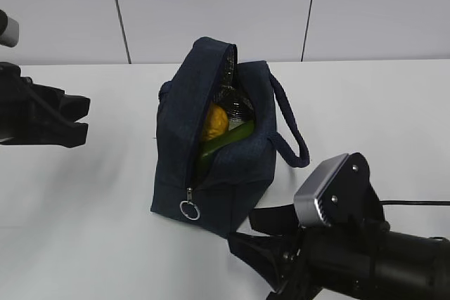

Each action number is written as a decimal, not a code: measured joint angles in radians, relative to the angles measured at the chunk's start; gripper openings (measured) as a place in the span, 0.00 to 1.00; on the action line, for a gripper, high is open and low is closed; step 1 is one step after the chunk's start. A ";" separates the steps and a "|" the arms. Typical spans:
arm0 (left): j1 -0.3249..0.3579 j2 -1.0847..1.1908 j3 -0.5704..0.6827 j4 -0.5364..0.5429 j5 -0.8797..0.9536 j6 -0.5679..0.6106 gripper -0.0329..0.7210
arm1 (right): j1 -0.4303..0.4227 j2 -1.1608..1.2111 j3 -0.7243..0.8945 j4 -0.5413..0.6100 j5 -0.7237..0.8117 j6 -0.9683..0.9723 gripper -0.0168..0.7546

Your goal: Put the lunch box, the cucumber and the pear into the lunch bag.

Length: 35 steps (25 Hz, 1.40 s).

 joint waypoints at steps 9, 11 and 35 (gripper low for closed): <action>0.000 0.000 0.000 0.000 0.000 0.000 0.36 | 0.000 0.101 0.000 -0.043 -0.079 0.031 0.48; 0.000 0.000 0.000 0.000 0.000 0.000 0.36 | 0.000 0.109 -0.002 -0.043 -0.085 0.023 0.48; 0.000 0.000 0.000 0.000 -0.021 0.000 0.36 | 0.000 0.275 -0.214 -0.053 -0.021 -0.174 0.46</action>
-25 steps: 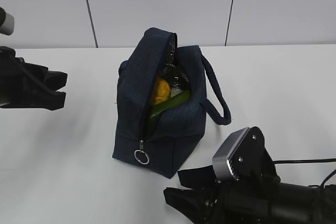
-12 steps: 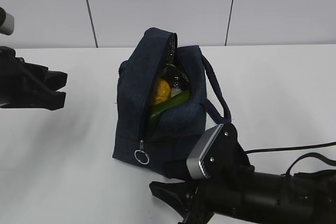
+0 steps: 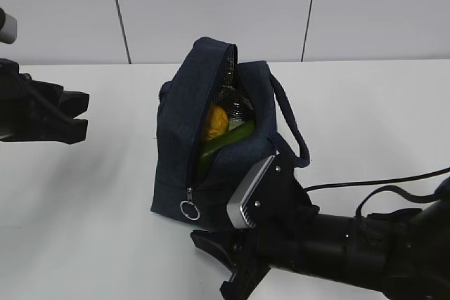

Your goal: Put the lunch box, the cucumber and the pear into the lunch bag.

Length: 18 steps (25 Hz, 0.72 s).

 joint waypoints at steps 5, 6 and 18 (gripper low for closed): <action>0.000 0.000 0.000 -0.002 0.000 0.000 0.36 | 0.000 0.040 -0.012 0.009 0.002 -0.012 0.40; 0.000 0.000 0.000 -0.003 0.000 0.000 0.36 | 0.000 0.041 -0.014 0.015 0.002 -0.019 0.38; 0.000 0.000 0.000 -0.041 -0.001 0.000 0.36 | 0.000 0.041 -0.064 0.045 0.034 -0.029 0.37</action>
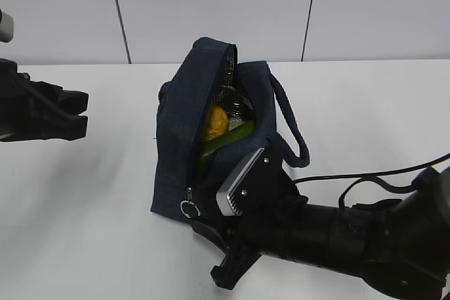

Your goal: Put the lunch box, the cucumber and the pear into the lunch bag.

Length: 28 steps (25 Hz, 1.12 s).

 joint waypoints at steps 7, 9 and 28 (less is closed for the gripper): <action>0.000 0.000 0.000 -0.003 0.000 0.000 0.36 | 0.000 0.029 -0.009 0.000 0.008 0.000 0.37; 0.000 0.000 0.000 -0.003 0.000 0.000 0.36 | 0.000 0.029 -0.009 0.000 -0.003 0.000 0.37; 0.000 0.000 0.000 -0.003 -0.007 0.000 0.36 | 0.000 0.039 -0.011 0.000 -0.041 0.000 0.30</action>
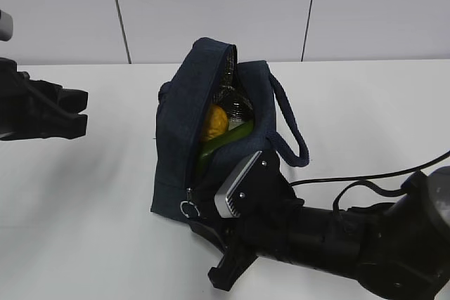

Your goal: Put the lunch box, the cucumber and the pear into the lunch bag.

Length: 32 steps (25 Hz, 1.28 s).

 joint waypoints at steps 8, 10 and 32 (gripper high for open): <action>0.000 0.000 0.000 0.000 0.000 0.000 0.36 | 0.000 0.018 0.000 0.000 -0.016 0.000 0.30; 0.000 0.000 0.000 0.000 0.000 0.000 0.36 | 0.000 0.018 0.000 0.000 -0.019 0.000 0.30; 0.000 0.000 0.000 0.000 -0.001 0.000 0.36 | 0.000 0.019 -0.015 0.000 -0.012 0.003 0.29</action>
